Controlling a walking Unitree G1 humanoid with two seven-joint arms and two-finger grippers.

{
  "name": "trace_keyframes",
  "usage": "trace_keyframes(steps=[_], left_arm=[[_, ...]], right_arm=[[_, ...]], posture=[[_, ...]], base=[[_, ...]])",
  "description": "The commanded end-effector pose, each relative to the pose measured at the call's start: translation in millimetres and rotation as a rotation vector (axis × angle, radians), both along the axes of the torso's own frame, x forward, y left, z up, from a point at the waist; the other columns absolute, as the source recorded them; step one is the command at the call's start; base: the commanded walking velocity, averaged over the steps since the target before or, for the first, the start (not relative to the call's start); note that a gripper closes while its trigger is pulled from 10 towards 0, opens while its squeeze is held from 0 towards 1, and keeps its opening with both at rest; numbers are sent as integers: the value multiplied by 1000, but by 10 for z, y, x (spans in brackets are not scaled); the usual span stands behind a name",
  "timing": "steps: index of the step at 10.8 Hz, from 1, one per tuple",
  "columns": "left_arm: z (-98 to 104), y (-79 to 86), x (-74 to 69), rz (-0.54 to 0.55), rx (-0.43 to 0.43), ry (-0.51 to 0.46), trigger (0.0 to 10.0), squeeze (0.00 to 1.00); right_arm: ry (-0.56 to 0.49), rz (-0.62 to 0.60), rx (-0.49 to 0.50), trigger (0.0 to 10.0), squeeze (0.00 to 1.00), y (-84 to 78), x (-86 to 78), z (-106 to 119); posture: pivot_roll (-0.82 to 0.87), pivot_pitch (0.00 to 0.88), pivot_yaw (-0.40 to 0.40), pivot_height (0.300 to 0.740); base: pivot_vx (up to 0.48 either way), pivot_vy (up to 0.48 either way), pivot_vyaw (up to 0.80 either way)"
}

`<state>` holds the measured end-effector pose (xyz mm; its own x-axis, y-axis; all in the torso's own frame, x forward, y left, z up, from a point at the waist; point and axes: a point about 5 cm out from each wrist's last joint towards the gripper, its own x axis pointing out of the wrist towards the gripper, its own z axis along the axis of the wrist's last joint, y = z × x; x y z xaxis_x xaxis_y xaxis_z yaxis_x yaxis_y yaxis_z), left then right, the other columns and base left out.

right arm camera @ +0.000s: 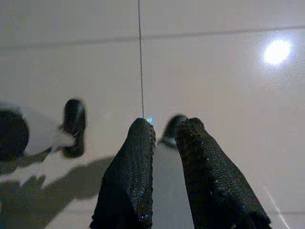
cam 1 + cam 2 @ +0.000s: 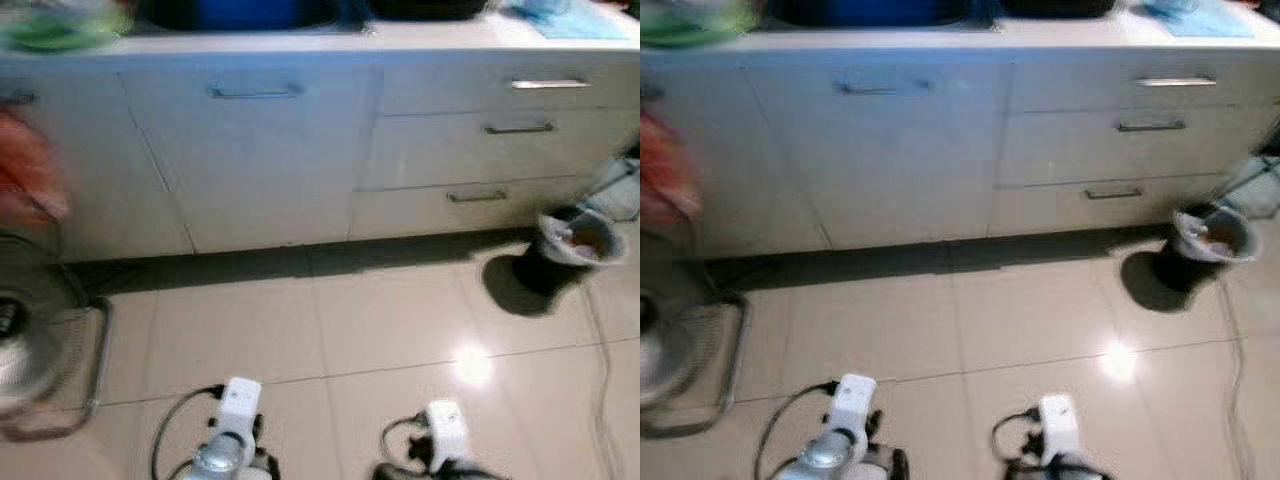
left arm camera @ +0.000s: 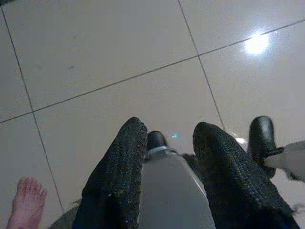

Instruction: Kitchen organization

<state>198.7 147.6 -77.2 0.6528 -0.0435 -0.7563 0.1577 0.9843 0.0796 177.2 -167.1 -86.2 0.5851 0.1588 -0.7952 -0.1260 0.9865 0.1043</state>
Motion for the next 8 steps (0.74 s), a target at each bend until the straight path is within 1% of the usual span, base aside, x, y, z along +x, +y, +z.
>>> trace_keyframes(steps=[1,8], left_arm=[[-22,57,-41,9,14,15,10000,0],[-22,60,-40,0,25,17,10000,0]], right_arm=[[29,6,17,10000,0,49,-70,-37],[29,5,22,10000,0,60,-68,-37]], posture=[[67,146,-25,740],[67,141,-23,740]], base=[[0,0,0],[0,0,0]])
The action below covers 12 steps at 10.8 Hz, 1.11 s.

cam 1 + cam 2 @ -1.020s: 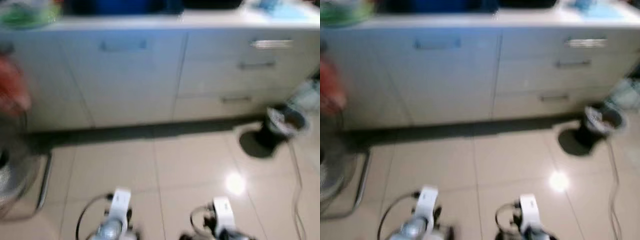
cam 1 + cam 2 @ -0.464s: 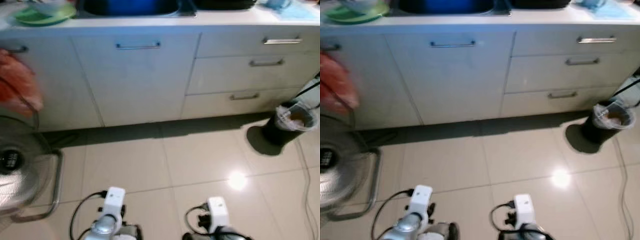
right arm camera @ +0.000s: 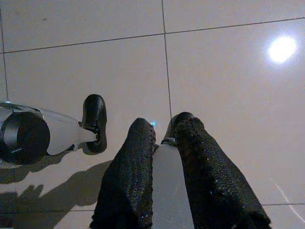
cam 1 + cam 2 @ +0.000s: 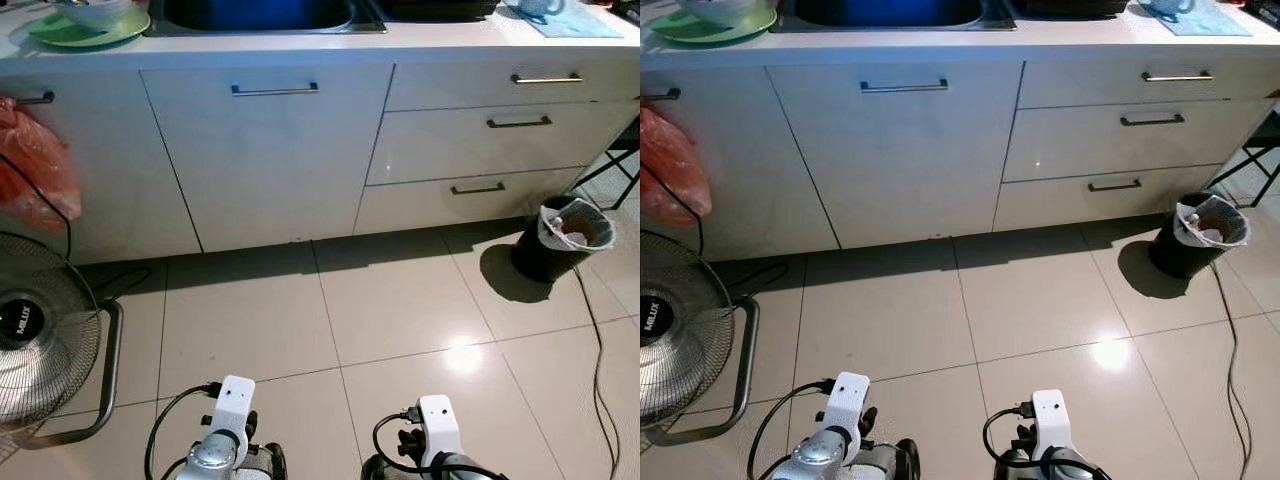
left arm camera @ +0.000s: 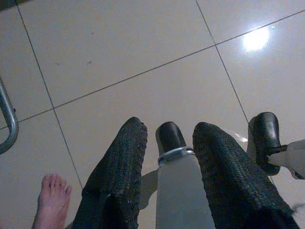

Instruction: Kitchen organization

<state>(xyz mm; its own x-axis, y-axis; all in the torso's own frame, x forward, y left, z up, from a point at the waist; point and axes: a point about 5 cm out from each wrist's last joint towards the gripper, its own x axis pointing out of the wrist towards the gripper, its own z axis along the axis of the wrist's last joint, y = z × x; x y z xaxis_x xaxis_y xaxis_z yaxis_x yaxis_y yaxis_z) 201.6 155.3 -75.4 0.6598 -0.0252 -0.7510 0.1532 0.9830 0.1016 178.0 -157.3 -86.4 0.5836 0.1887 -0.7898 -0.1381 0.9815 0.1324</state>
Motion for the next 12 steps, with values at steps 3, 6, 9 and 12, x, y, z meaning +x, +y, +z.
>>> trace_keyframes(steps=[3,6,9,12], left_arm=[[-43,-14,-72,-13,17,32,10000,0],[-48,-11,-79,-16,20,37,10000,0],[-49,-13,-81,-17,20,37,10000,0],[-46,-17,-75,-16,19,36,10000,0]], right_arm=[[29,-5,-6,10000,0,-34,-71,-34],[30,-5,-6,10000,0,-30,-71,-34],[31,-8,-6,10000,0,-32,-77,-36],[32,-7,-7,10000,0,-37,-72,-35]], posture=[[66,140,-21,740],[68,141,-22,740],[68,143,-22,740],[70,138,-23,740]], base=[[351,0,0],[365,0,0],[364,0,0],[363,0,0]])
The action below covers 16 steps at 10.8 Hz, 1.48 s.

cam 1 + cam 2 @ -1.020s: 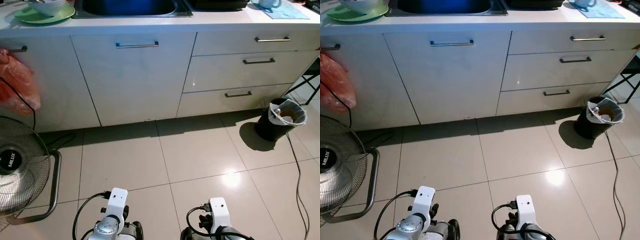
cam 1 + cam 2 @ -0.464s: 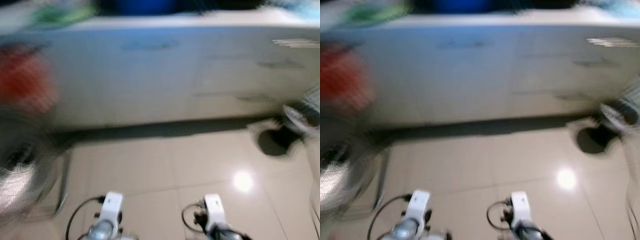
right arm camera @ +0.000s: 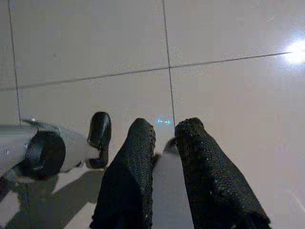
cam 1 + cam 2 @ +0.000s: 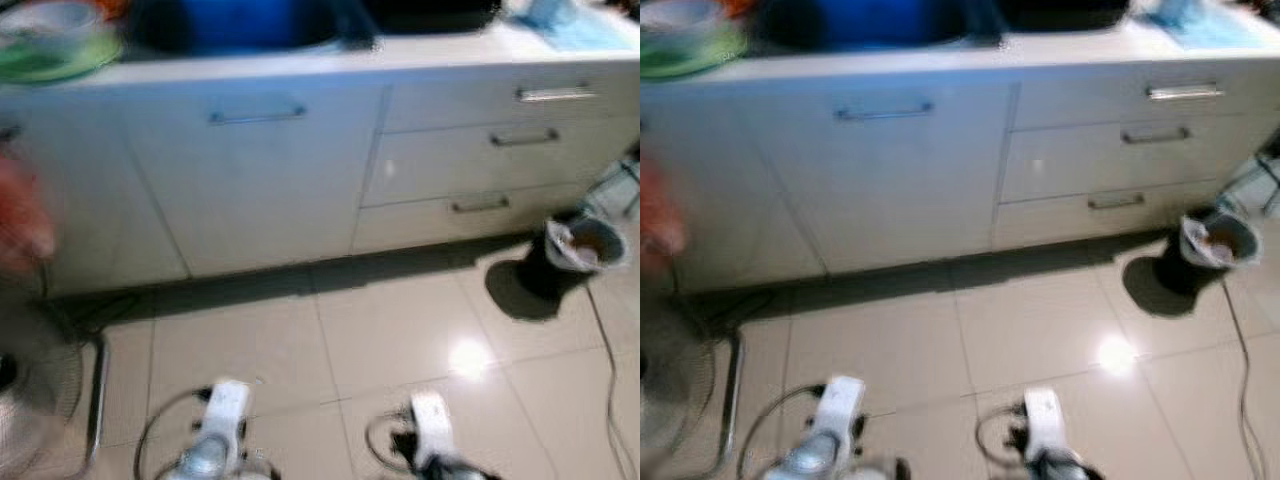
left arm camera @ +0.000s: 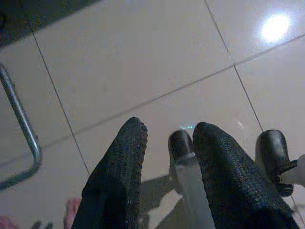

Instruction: Kitchen organization

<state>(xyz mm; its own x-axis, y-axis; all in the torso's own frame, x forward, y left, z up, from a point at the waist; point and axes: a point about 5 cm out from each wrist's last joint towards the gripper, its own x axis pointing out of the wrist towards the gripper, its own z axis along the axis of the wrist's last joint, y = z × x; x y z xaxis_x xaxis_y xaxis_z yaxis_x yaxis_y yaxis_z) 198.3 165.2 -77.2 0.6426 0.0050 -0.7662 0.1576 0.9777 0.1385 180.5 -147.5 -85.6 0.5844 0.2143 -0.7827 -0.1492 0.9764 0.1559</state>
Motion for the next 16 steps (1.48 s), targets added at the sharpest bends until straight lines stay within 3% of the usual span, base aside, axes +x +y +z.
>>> trace_keyframes(steps=[1,4,6,16], left_arm=[[-27,-115,-38,-12,-22,14,10000,0],[-30,-113,-45,-11,-23,17,10000,0],[-31,-113,-46,-9,-23,17,10000,0],[-36,-102,-54,-4,-24,22,10000,0]], right_arm=[[35,-16,-31,10000,0,-136,-94,-41],[28,0,-30,10000,0,-130,-87,-36],[21,-8,-26,10000,0,-130,-83,-33],[37,-10,-19,10000,0,-124,-92,-40]], posture=[[71,142,-24,740],[71,147,-24,740],[71,148,-24,740],[75,152,-24,740]], base=[[364,0,0],[356,0,0],[354,0,800],[333,0,0]])
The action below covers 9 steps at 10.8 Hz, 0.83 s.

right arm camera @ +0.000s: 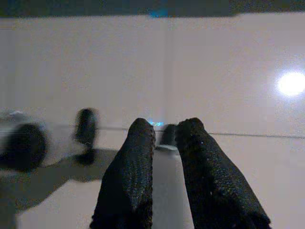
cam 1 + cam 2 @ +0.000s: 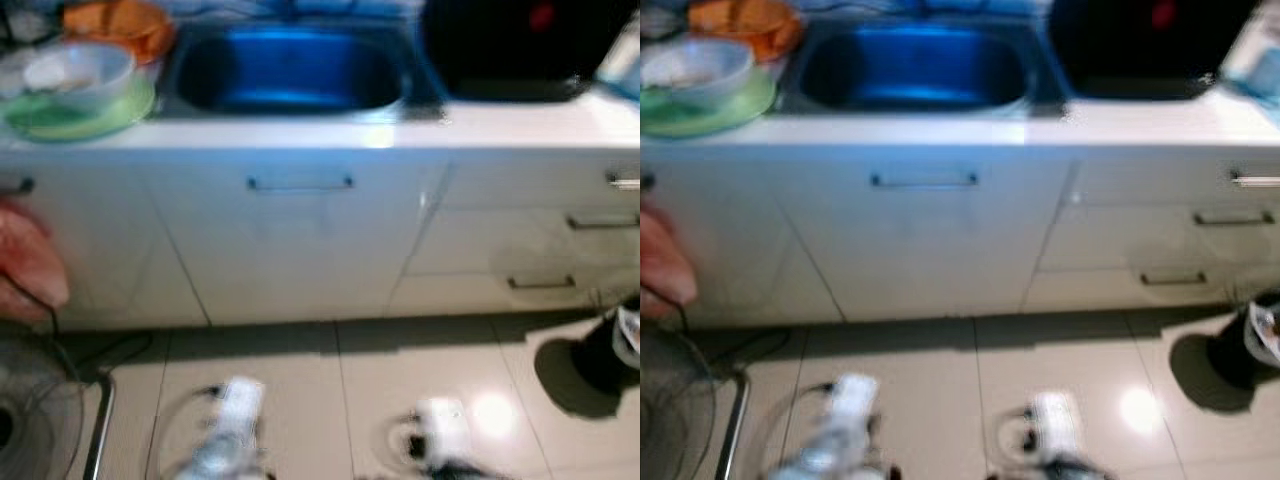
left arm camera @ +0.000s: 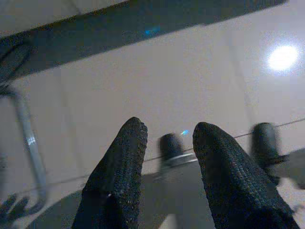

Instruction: Kitchen organization

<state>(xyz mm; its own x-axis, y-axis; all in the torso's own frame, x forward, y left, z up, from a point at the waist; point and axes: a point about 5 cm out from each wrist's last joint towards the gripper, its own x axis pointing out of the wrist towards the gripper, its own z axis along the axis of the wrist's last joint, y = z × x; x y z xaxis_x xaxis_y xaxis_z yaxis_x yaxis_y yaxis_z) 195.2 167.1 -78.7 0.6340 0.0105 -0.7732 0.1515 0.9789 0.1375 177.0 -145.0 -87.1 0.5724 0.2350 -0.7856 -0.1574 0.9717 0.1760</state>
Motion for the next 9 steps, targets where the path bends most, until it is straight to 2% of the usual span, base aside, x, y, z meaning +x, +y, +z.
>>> trace_keyframes(steps=[1,9], left_arm=[[-21,-119,-25,-12,-25,11,10000,0],[-14,-110,-12,-11,-22,9,10000,0]], right_arm=[[25,-21,-37,10000,0,-149,-58,-25],[23,-27,-29,10000,0,-134,-50,-22]], posture=[[74,151,-23,740],[77,158,-18,740]], base=[[315,0,0],[314,0,0]])
